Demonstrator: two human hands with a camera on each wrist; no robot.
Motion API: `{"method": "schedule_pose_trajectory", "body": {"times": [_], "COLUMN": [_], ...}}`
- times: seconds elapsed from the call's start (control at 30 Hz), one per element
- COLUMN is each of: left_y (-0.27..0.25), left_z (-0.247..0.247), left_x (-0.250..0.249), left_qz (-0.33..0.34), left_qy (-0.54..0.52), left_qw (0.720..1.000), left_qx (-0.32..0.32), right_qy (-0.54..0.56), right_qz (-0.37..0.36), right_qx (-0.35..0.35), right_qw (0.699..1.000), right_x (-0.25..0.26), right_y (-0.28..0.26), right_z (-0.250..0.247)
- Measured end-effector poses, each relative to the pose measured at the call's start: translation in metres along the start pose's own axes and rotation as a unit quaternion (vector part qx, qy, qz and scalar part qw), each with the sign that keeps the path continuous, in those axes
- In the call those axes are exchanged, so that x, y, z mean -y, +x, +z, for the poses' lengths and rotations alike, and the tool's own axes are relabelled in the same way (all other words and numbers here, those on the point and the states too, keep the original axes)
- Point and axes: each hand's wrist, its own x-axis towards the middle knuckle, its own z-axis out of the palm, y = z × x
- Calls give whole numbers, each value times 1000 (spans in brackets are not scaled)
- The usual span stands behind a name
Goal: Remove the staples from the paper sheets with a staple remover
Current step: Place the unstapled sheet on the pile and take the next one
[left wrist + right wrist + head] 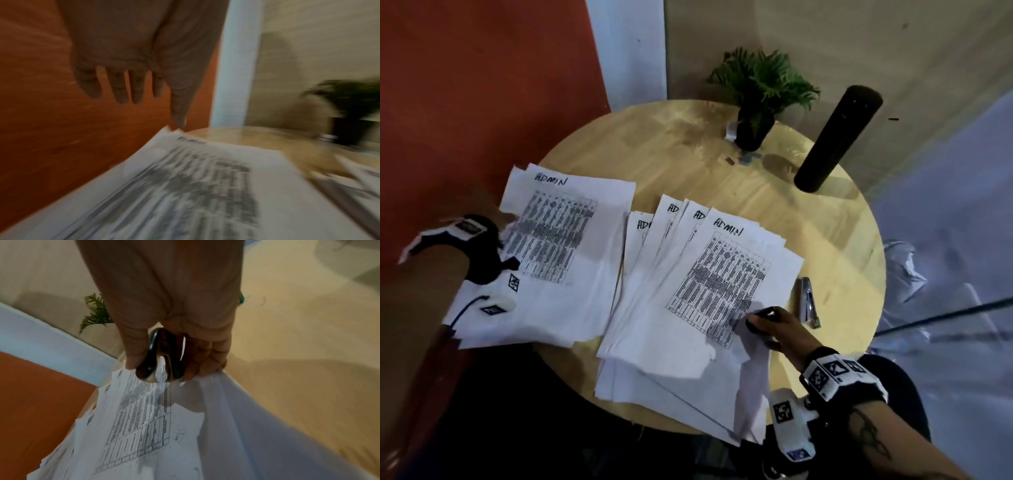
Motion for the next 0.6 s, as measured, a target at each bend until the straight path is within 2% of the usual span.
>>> {"method": "schedule_pose_trajectory", "body": {"times": [0.07, 0.1, 0.13, 0.2, 0.27, 0.3, 0.47, 0.6], "left_y": [-10, -28, -50, -95, -126, -134, -143, -143], "left_z": [11, 22, 37, 77, 119, 136, 170, 171], "left_x": [-30, -54, -81, -128, -165, -176, -200, -204], "left_qz": [82, 130, 165, 207, 184, 158, 96, 49], "left_qy": [25, 33, 25, 13, -11, -19, 9, -32], "left_qw": [994, 989, 985, 975, 965, 964, 971, 966], "left_qx": [-61, -59, -33, 74, 184, 212, 217, 253], "right_qy": [26, 22, 6, -21, -26, -29, -54, -61], "right_qz": [5, 4, 3, -9, -15, -17, -24, -42], "right_qx": [-8, -11, -13, -14, -17, -15, -8, -1], "right_qw": [1000, 1000, 1000, 1000, 999, 999, 998, 997], "right_x": [-3, -4, -4, -4, -5, -5, -13, -18], "right_y": [6, 8, 11, 15, 18, 20, 33, 37], "right_z": [3, 4, 5, 7, 6, 6, 6, 6]}}
